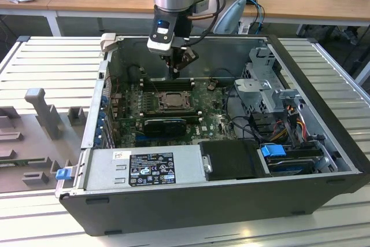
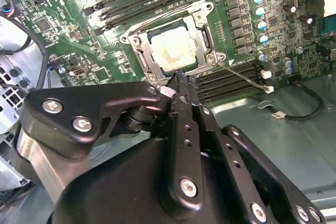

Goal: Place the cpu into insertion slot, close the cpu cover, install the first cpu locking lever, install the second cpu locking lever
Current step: 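Install the first cpu locking lever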

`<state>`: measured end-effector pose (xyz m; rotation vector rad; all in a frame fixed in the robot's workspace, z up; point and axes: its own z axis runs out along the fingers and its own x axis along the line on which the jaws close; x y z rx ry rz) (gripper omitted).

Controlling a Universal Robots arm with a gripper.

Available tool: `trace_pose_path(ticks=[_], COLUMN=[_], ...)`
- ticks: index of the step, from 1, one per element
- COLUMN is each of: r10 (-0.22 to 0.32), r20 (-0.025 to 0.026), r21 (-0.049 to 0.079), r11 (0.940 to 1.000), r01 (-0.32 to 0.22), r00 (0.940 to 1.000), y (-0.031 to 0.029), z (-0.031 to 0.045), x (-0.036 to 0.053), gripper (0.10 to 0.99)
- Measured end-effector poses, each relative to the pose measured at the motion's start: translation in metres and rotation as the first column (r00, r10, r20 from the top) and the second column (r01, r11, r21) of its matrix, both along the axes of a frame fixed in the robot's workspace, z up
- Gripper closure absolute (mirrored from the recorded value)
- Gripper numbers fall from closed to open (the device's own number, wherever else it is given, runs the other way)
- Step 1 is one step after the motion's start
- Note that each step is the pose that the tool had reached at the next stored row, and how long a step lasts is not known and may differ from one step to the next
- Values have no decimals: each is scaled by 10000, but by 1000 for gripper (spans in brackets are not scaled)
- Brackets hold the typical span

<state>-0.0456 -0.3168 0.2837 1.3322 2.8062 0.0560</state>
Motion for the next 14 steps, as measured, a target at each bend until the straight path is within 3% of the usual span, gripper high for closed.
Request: trace_pose_path(ticks=[14], r10=[556], r20=[0], r21=[0], r11=[9985], r01=[-556], r00=[9985], y=[0], z=[0], x=[0], gripper=[980])
